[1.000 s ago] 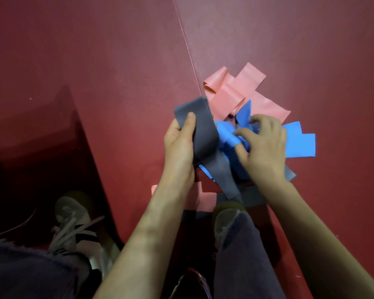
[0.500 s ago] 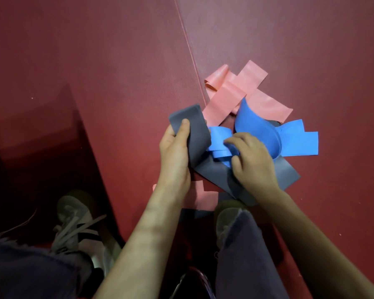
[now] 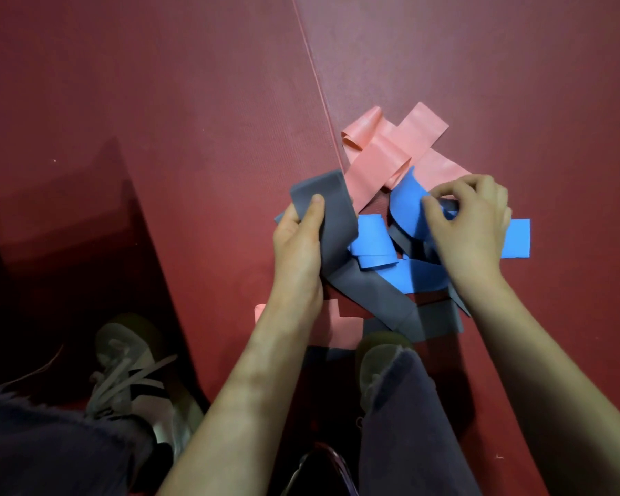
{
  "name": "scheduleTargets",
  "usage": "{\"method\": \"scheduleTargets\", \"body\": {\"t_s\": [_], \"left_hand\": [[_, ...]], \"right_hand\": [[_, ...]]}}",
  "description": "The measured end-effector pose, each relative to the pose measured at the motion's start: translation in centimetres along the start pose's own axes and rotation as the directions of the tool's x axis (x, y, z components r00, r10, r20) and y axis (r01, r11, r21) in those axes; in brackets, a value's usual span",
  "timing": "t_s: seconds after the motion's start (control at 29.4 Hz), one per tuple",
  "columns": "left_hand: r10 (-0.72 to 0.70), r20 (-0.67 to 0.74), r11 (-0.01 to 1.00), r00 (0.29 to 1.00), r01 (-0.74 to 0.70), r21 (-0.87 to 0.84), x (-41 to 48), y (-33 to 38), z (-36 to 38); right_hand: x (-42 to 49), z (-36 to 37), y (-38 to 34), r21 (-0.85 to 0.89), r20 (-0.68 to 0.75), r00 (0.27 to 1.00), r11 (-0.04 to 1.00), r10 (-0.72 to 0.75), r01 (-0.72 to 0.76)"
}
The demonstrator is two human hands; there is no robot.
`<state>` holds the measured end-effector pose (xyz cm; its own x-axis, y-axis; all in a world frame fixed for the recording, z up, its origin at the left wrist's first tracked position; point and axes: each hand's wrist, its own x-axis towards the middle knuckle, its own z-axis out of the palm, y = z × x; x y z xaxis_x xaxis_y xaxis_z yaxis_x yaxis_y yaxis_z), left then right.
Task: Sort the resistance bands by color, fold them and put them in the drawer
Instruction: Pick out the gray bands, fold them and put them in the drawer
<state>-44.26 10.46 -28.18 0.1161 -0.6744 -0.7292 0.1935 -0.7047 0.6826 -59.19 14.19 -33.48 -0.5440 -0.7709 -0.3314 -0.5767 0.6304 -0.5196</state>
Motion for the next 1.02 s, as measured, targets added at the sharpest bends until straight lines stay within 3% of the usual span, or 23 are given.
{"method": "scheduleTargets", "body": {"t_s": [0.07, 0.14, 0.24, 0.31, 0.37, 0.44, 0.58, 0.68, 0.78, 0.88, 0.95, 1.02], "left_hand": [[-0.006, -0.005, 1.000, 1.000, 0.006, -0.008, -0.1, -0.1, 0.1], [-0.009, -0.008, 1.000, 1.000, 0.009, -0.011, -0.1, -0.2, 0.1], [-0.011, 0.007, 1.000, 1.000, 0.011, 0.001, -0.1, -0.2, 0.2], [-0.018, 0.012, 1.000, 1.000, 0.018, 0.009, -0.2, -0.1, 0.2], [-0.022, 0.015, 1.000, 1.000, 0.022, -0.002, -0.2, -0.1, 0.1], [-0.027, 0.027, 1.000, 0.999, 0.027, 0.001, -0.2, -0.1, 0.1], [-0.038, 0.050, 0.999, 0.998, 0.037, 0.007, -0.3, -0.3, 0.1], [-0.044, 0.053, 0.998, 0.998, 0.042, 0.042, -0.5, -0.6, 0.1], [-0.045, 0.032, 0.997, 0.998, 0.042, 0.072, -0.3, -0.7, 0.1], [-0.085, -0.014, 0.992, 0.996, 0.086, 0.089, 0.0, -0.9, -0.1], [-0.134, -0.021, 0.988, 0.991, 0.135, 0.069, 0.2, -1.0, -0.1], [-0.171, -0.001, 0.983, 0.985, 0.170, 0.071, 0.3, -0.9, 0.1]], "right_hand": [[-0.6, -0.2, -0.5, 0.162, 0.023, 0.995, 0.982, -0.099, 0.094], [-1.4, -0.3, -1.1, 0.312, 0.229, 0.954, 0.943, -0.193, 0.116], [-2.7, 0.1, -1.3, 0.326, 0.543, 0.811, 0.945, -0.220, 0.037], [-3.3, 0.6, -0.9, 0.327, 0.483, 0.863, 0.945, -0.148, -0.021], [-3.2, 0.7, -0.5, 0.317, 0.261, 0.964, 0.948, -0.054, -0.033], [-2.5, 0.6, -0.2, 0.253, 0.132, 0.991, 0.966, 0.019, -0.052], [-0.6, 0.8, 0.0, -0.126, 0.240, 0.968, 0.991, 0.076, -0.046], [0.3, 1.0, -0.7, -0.155, 0.238, 0.971, 0.988, 0.020, 0.017], [0.3, 0.1, -2.1, 0.027, 0.111, 0.988, 0.994, -0.104, 0.102], [-0.7, -1.7, -4.5, 0.215, -0.066, 0.956, 0.932, -0.284, 0.292], [-1.2, -2.7, -6.2, 0.478, -0.025, 0.934, 0.816, -0.357, 0.324], [-1.8, -3.5, -7.5, 0.779, 0.161, 0.919, 0.618, -0.359, 0.105]]}}
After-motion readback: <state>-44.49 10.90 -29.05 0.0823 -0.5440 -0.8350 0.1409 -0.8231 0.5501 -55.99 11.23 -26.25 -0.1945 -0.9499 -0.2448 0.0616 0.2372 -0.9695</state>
